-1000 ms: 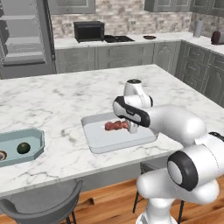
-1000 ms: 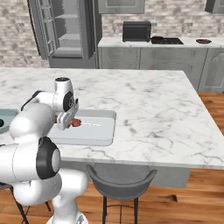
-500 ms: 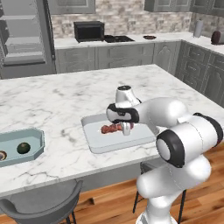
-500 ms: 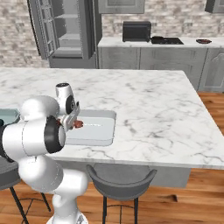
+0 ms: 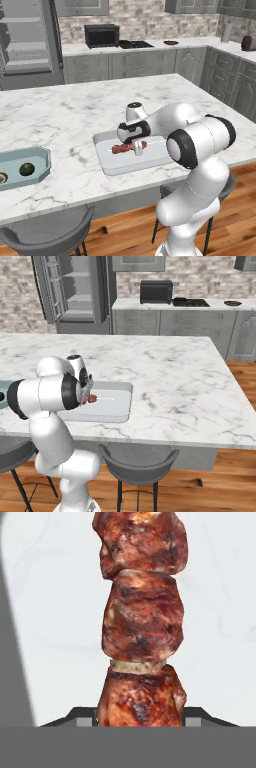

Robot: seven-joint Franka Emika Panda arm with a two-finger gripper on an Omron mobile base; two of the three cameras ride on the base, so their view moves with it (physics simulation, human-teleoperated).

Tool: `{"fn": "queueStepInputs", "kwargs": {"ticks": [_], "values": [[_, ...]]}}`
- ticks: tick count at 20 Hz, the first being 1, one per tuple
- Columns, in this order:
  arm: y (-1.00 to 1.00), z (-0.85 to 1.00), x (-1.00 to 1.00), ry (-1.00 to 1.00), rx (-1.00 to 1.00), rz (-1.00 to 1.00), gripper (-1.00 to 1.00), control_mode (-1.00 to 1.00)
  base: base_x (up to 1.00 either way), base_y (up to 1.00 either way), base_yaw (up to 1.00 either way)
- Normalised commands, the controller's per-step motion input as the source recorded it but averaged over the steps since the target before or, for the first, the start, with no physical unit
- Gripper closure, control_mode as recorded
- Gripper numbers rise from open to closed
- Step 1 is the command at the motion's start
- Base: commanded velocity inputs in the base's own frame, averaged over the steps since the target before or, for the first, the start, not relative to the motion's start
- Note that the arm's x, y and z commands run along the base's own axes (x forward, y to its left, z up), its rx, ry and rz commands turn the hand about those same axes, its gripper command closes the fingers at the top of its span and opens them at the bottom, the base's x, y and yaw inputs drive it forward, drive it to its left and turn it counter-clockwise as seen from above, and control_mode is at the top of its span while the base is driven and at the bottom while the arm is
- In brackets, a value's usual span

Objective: Place the cold items (mushroom and squash) from the fridge in one tupperware on the dining counter. Place the warm items (kebab skewer and hot dog) in the stove area in another tupperware.

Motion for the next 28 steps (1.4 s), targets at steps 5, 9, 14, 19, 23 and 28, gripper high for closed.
{"fn": "queueStepInputs", "kwargs": {"ticks": [5, 9, 14, 19, 23, 28], "values": [[0.0, -0.33, 0.36, 0.0, 0.0, 0.0, 1.0, -1.0, 0.0, 0.0, 0.0], [0.0, -0.28, 0.27, 0.0, 0.0, 0.0, 1.0, -1.0, 0.0, 0.0, 0.0], [0.05, -0.29, 0.26, 0.0, 0.0, 0.0, -1.0, -1.0, 0.0, 0.0, 0.0], [0.01, -0.18, 0.06, 0.0, 0.0, 0.0, -1.0, -1.0, 0.0, 0.0, 0.0], [0.0, 0.1, -0.17, 0.0, 0.02, 0.0, -1.0, -1.0, 0.0, 0.0, 0.0], [-0.03, 0.53, -0.44, 0.0, 0.05, -0.02, -1.0, -1.0, 0.0, 0.0, 0.0]]}}
